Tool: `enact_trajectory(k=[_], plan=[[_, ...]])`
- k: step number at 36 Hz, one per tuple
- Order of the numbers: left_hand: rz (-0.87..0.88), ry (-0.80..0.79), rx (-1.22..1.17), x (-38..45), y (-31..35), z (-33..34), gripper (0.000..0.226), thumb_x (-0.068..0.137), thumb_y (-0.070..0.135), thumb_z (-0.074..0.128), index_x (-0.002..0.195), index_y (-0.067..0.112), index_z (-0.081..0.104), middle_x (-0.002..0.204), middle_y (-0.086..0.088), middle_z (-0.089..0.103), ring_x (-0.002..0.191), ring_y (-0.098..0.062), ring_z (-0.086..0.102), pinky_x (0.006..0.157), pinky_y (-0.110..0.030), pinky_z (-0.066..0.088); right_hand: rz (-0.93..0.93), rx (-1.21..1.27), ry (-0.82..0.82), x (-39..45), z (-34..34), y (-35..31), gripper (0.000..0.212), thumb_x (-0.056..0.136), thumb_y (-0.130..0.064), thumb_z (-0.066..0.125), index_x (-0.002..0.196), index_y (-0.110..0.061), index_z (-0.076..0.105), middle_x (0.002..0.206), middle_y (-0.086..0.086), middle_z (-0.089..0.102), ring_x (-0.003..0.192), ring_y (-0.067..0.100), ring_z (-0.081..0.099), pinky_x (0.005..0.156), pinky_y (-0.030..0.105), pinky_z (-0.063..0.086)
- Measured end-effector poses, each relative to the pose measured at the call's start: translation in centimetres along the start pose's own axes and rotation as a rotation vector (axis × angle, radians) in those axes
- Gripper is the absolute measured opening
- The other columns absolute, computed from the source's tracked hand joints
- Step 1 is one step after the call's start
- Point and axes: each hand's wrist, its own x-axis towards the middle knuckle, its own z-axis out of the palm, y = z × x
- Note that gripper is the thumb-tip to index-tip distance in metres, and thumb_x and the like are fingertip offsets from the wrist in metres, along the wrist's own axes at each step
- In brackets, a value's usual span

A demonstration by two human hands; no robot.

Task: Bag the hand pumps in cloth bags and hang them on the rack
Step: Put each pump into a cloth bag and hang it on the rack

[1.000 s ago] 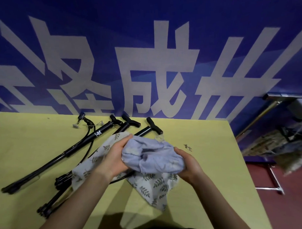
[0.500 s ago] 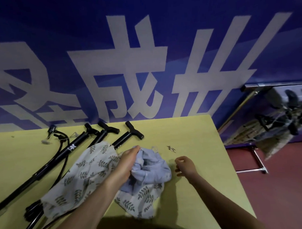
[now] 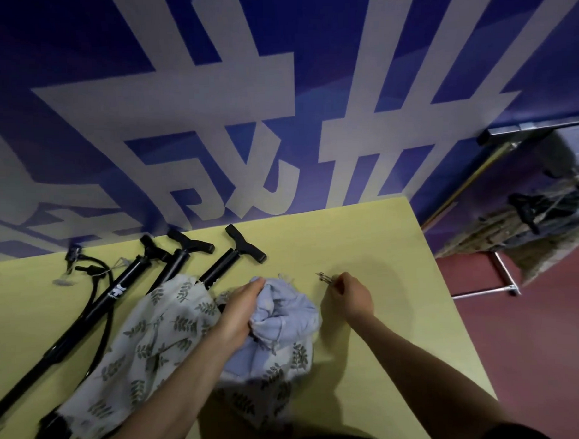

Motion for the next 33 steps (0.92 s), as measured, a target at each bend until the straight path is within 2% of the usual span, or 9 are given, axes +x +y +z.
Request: enact_trajectory(k=[3, 7, 15, 18, 21, 23, 28, 31, 33], plan=[[-0.007, 0.007, -0.020, 0.7, -0.1, -0.1, 0.039, 0.102, 0.030, 0.043, 0.118, 0.001, 0.064, 0.113, -0.019, 0.067, 0.093, -0.028, 0.066, 0.072, -0.029, 0.052, -0.017, -0.026, -0.003, 0.3, 0.1, 0.1, 0.011, 0.090, -0.027, 0.056, 0.095, -0.017, 0.058, 0.098, 0.008, 0.067, 0.090, 0.031, 0.062, 0.065, 0.027, 0.033], [-0.035, 0.039, -0.038, 1.5, -0.5, -0.2, 0.037, 0.100, 0.031, 0.047, 0.114, 0.002, 0.066, 0.111, -0.019, 0.069, 0.101, -0.031, 0.066, 0.084, -0.034, 0.052, -0.030, -0.057, -0.014, 0.6, 0.1, 0.1, 0.014, 0.091, -0.028, 0.056, 0.096, -0.016, 0.060, 0.102, 0.008, 0.067, 0.092, 0.031, 0.062, 0.066, 0.029, 0.038], [-0.052, 0.038, -0.041, 0.8, -0.8, -0.2, 0.031, 0.100, 0.029, 0.048, 0.107, 0.006, 0.067, 0.103, -0.016, 0.070, 0.097, -0.029, 0.066, 0.088, -0.036, 0.052, -0.092, -0.130, -0.063, -0.4, 0.3, 0.9, 0.014, 0.091, -0.020, 0.055, 0.095, -0.009, 0.062, 0.101, 0.012, 0.060, 0.090, 0.032, 0.060, 0.073, 0.034, 0.043], [-0.042, 0.057, -0.017, 0.3, -1.0, -0.7, 0.031, 0.101, 0.031, 0.045, 0.109, 0.008, 0.065, 0.105, -0.016, 0.067, 0.091, -0.025, 0.064, 0.074, -0.030, 0.050, -0.114, -0.135, -0.110, -1.3, 0.2, 1.3, 0.012, 0.093, -0.017, 0.052, 0.095, -0.008, 0.059, 0.102, 0.013, 0.057, 0.092, 0.032, 0.058, 0.074, 0.033, 0.041], [-0.014, 0.071, 0.002, -0.3, -1.2, -1.2, 0.037, 0.102, 0.029, 0.043, 0.116, 0.002, 0.062, 0.112, -0.018, 0.066, 0.084, -0.020, 0.062, 0.067, -0.028, 0.046, -0.112, -0.136, -0.154, -2.4, 0.3, 1.3, 0.005, 0.095, -0.017, 0.047, 0.092, -0.015, 0.050, 0.106, 0.014, 0.055, 0.094, 0.032, 0.056, 0.078, 0.034, 0.041], [-0.006, 0.072, 0.003, -0.7, -1.6, -1.5, 0.034, 0.102, 0.028, 0.041, 0.107, 0.004, 0.064, 0.109, -0.015, 0.066, 0.078, -0.018, 0.062, 0.063, -0.026, 0.045, -0.097, -0.125, -0.163, -3.1, 0.7, 1.3, 0.007, 0.097, -0.018, 0.044, 0.091, -0.016, 0.043, 0.107, 0.014, 0.053, 0.092, 0.031, 0.054, 0.076, 0.033, 0.039], [-0.011, 0.040, -0.027, -2.0, -2.5, -2.5, 0.036, 0.102, 0.030, 0.042, 0.116, 0.003, 0.062, 0.108, -0.014, 0.065, 0.089, -0.022, 0.063, 0.070, -0.029, 0.048, -0.093, 0.085, -0.071, -6.2, 1.3, -0.2, 0.023, 0.101, -0.021, 0.038, 0.079, -0.016, 0.038, 0.077, 0.002, 0.047, 0.077, 0.025, 0.046, 0.066, 0.031, 0.029], [-0.008, 0.065, -0.063, -2.6, -2.9, -2.9, 0.033, 0.101, 0.029, 0.044, 0.114, 0.004, 0.062, 0.104, -0.013, 0.067, 0.092, -0.025, 0.064, 0.071, -0.029, 0.049, -0.160, 0.208, 0.025, -8.0, 1.7, -1.8, 0.032, 0.100, -0.012, 0.037, 0.071, -0.020, 0.030, 0.070, 0.006, 0.042, 0.069, 0.025, 0.041, 0.064, 0.034, 0.028], [-0.005, 0.069, -0.083, -3.2, -3.2, -3.1, 0.036, 0.101, 0.029, 0.046, 0.116, 0.001, 0.063, 0.111, -0.017, 0.068, 0.100, -0.029, 0.064, 0.078, -0.031, 0.050, -0.207, 0.310, 0.063, -9.3, 1.8, -3.3, 0.032, 0.100, -0.011, 0.036, 0.070, -0.019, 0.028, 0.069, 0.008, 0.038, 0.065, 0.022, 0.035, 0.063, 0.034, 0.029]])
